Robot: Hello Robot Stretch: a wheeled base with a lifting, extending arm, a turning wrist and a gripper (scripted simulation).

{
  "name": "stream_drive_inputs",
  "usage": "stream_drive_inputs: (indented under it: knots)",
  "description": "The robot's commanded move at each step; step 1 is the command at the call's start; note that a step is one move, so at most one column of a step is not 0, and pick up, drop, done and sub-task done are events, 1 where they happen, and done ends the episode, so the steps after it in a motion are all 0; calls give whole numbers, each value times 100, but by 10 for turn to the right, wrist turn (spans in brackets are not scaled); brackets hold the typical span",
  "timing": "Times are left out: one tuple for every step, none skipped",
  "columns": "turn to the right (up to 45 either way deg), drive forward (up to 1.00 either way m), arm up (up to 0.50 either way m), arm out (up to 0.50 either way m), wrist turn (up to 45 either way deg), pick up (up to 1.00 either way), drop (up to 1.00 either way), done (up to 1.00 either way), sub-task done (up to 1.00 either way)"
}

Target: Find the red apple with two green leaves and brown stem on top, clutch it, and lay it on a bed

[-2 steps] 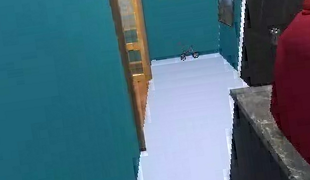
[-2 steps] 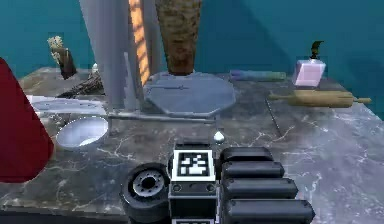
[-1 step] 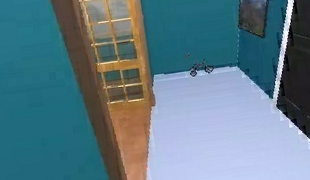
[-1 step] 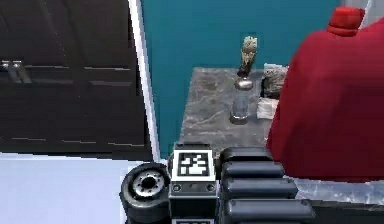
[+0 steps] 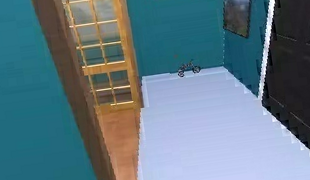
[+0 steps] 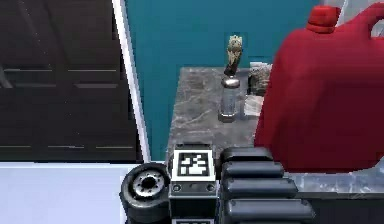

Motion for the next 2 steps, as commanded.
stream_drive_inputs:
  knots:
    - [0,80,0,0,0,0,0,0,0]
    - [-390,0,0,0,0,0,0,0,0]
